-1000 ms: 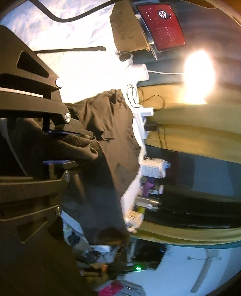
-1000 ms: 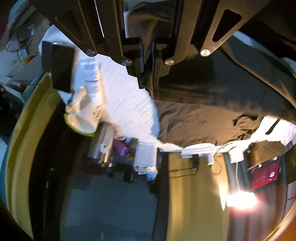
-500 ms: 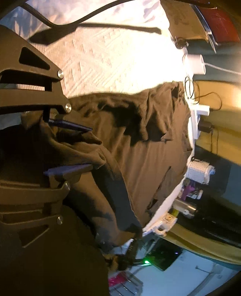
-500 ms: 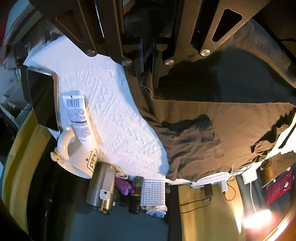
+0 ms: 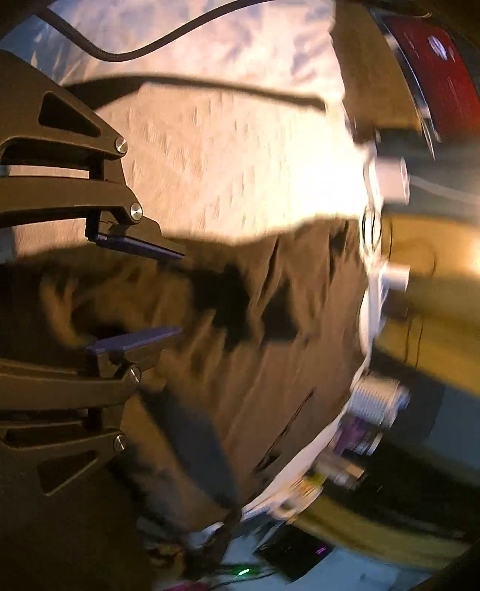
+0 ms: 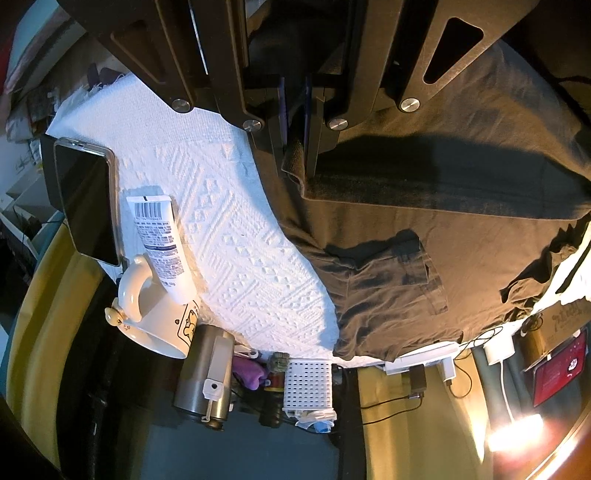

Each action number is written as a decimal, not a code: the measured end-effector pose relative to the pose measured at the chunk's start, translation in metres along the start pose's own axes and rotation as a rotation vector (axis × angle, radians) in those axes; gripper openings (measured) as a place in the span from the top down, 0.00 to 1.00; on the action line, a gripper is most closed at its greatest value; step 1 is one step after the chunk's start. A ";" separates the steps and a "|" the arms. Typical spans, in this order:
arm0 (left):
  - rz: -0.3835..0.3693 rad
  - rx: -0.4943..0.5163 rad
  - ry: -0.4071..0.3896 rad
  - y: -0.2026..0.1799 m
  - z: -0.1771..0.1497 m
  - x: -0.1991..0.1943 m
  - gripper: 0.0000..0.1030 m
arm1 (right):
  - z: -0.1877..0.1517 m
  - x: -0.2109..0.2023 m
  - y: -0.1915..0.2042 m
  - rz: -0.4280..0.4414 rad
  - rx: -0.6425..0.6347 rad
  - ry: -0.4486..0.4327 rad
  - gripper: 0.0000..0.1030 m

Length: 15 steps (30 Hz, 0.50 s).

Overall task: Fold small clothes
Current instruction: 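Carry the held hem over the shirt body toward the collar with both grippers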

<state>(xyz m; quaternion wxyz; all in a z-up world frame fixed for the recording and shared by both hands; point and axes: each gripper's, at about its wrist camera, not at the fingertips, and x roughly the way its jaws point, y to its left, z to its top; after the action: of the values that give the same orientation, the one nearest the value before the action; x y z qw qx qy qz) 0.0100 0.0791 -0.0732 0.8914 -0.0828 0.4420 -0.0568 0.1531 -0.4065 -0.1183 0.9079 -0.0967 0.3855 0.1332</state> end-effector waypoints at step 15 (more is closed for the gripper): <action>-0.026 0.188 0.134 -0.039 -0.034 0.008 0.41 | -0.001 -0.002 -0.002 -0.001 0.009 -0.001 0.94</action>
<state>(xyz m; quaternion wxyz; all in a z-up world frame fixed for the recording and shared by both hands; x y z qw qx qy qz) -0.0130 0.0362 -0.0918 0.8627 -0.0007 0.4924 -0.1149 0.1521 -0.4092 -0.1176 0.9086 -0.0926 0.3857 0.1309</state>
